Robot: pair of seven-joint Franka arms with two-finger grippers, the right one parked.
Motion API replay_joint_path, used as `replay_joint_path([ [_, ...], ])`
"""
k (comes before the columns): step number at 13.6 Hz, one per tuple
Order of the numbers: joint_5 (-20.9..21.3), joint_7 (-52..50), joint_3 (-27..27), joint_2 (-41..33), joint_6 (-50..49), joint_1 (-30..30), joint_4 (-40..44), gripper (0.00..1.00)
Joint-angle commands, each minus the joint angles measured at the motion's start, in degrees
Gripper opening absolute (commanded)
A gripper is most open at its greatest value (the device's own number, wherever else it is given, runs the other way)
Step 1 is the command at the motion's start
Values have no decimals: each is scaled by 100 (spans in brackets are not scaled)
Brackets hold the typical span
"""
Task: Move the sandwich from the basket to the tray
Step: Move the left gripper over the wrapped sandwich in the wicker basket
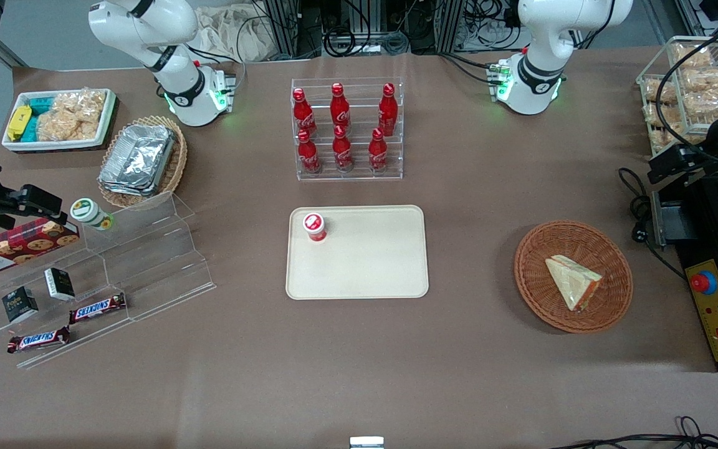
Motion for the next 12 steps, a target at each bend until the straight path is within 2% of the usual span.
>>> replay_joint_path([
  [1,106,87,-24,-65,-145,88,52,100],
  [6,19,-10,11,83,-50,158,43,100],
  [12,-676,-10,11,1593,986,308,-10,100],
])
